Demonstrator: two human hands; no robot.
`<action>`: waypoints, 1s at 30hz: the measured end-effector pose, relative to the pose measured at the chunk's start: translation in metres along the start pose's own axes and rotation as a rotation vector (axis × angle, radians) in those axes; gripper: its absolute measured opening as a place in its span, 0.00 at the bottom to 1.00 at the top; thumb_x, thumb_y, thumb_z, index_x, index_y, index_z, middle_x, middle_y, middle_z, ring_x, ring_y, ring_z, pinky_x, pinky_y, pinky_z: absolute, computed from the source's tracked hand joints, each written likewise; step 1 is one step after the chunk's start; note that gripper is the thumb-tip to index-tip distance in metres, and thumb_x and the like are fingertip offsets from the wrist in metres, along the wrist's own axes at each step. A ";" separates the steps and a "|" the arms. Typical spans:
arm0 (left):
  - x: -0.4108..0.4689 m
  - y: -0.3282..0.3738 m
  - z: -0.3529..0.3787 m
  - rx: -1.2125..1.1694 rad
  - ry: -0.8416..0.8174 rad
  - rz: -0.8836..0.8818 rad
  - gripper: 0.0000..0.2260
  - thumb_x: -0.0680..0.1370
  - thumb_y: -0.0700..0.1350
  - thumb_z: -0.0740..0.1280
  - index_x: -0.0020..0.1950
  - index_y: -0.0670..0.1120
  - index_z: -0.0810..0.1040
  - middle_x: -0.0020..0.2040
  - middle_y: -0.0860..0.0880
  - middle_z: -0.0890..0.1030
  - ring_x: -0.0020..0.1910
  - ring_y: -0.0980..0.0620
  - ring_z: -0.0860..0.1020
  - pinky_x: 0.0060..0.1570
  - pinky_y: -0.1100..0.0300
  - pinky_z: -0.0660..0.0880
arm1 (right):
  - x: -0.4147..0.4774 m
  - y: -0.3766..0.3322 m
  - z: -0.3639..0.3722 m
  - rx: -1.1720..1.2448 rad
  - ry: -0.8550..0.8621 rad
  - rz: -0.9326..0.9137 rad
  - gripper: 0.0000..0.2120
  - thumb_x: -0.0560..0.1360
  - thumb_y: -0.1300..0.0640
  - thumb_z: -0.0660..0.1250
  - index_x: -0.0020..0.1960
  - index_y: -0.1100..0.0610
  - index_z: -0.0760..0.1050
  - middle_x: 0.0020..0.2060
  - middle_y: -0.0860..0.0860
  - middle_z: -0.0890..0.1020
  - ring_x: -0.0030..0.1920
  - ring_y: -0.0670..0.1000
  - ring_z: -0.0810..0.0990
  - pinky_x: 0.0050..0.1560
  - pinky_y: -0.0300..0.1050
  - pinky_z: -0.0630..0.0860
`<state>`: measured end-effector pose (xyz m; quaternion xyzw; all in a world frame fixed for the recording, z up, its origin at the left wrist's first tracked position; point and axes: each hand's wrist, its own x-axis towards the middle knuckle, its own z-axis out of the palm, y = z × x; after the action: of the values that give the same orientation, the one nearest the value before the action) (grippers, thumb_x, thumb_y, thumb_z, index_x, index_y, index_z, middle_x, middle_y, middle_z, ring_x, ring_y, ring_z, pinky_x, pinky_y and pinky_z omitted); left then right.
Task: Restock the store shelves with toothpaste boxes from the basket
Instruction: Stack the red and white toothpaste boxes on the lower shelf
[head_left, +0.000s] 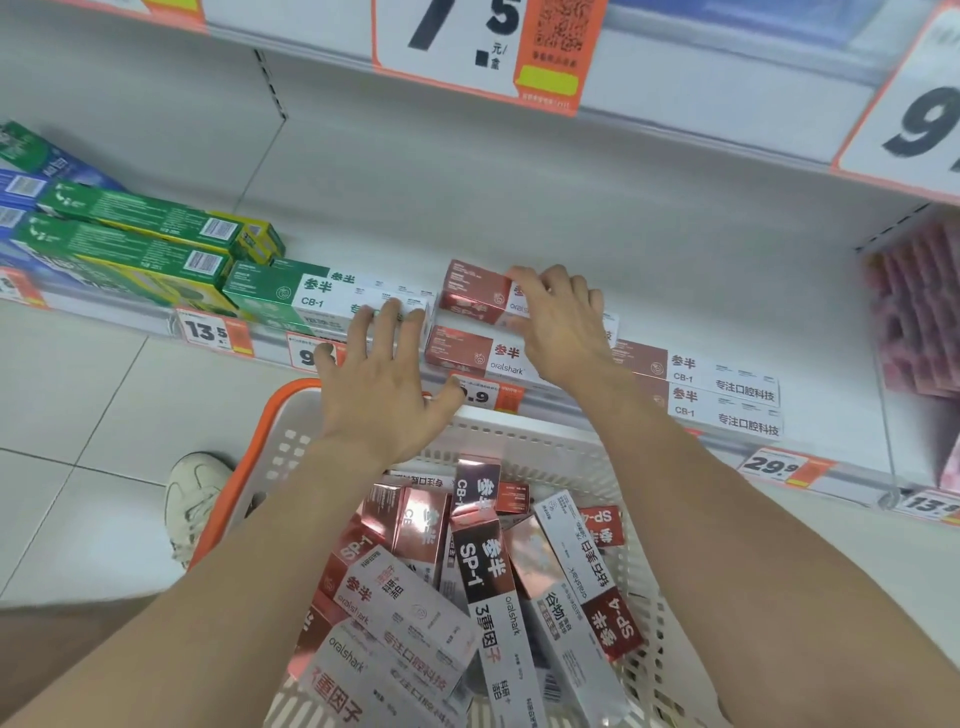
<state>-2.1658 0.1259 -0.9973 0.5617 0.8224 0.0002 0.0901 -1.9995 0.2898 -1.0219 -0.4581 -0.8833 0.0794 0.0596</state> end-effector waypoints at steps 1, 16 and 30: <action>0.000 0.000 0.000 0.002 -0.001 0.001 0.39 0.78 0.72 0.50 0.83 0.53 0.51 0.85 0.49 0.52 0.84 0.43 0.50 0.74 0.30 0.59 | -0.002 0.003 0.002 -0.016 -0.020 0.019 0.27 0.80 0.56 0.71 0.76 0.46 0.65 0.60 0.56 0.74 0.57 0.60 0.74 0.58 0.56 0.67; 0.000 0.004 -0.007 0.002 -0.044 -0.024 0.41 0.75 0.71 0.50 0.83 0.51 0.54 0.85 0.48 0.52 0.84 0.40 0.48 0.75 0.26 0.49 | 0.002 0.011 -0.014 0.110 -0.308 0.039 0.22 0.84 0.53 0.61 0.78 0.48 0.69 0.64 0.56 0.79 0.66 0.60 0.77 0.68 0.56 0.67; 0.055 0.110 0.013 -0.216 -0.330 0.163 0.29 0.85 0.55 0.57 0.85 0.57 0.53 0.86 0.45 0.42 0.83 0.34 0.40 0.81 0.38 0.42 | -0.108 0.150 -0.025 -0.006 -0.437 0.778 0.31 0.80 0.27 0.41 0.82 0.31 0.42 0.83 0.49 0.34 0.80 0.67 0.30 0.75 0.77 0.34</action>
<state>-2.0815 0.2165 -1.0073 0.6058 0.7437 0.0037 0.2827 -1.8130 0.2891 -1.0299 -0.7288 -0.6375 0.1885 -0.1640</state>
